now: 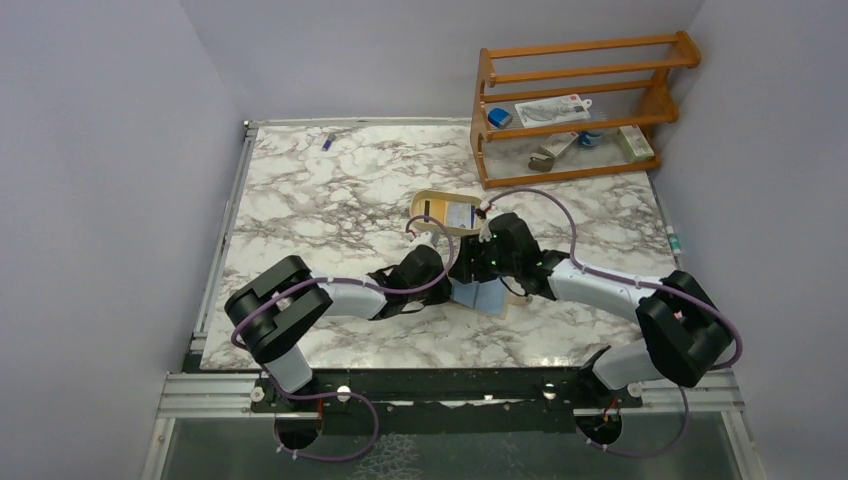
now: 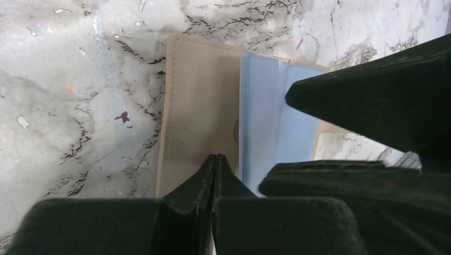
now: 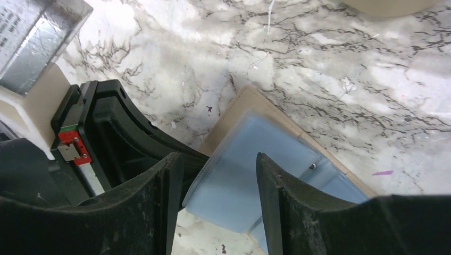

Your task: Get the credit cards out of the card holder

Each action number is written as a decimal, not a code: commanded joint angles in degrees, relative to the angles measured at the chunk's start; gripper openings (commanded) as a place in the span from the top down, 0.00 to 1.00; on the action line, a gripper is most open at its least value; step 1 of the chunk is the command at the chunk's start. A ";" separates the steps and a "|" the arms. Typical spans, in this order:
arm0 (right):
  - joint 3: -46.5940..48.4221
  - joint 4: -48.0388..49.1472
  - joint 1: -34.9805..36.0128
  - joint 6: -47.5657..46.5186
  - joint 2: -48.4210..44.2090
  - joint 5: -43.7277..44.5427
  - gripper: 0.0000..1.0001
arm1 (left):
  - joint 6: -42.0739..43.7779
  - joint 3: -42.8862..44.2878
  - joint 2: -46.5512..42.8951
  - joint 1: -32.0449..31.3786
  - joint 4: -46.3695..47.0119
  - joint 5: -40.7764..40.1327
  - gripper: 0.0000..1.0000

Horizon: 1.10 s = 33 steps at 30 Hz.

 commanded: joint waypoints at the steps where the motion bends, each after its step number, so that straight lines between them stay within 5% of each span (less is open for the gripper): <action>1: 1.15 -0.08 1.96 -2.29 2.35 4.10 0.43 | 1.44 -0.82 2.80 -0.68 -5.19 -2.19 1.00; 14: -4.78 4.71 2.00 2.02 -2.64 6.39 0.57 | 1.08 -1.76 3.02 -0.60 -4.21 -1.78 1.00; 33: -2.90 6.71 2.05 0.20 4.14 3.94 0.59 | 1.24 -2.90 2.37 -0.60 -3.81 -1.69 1.00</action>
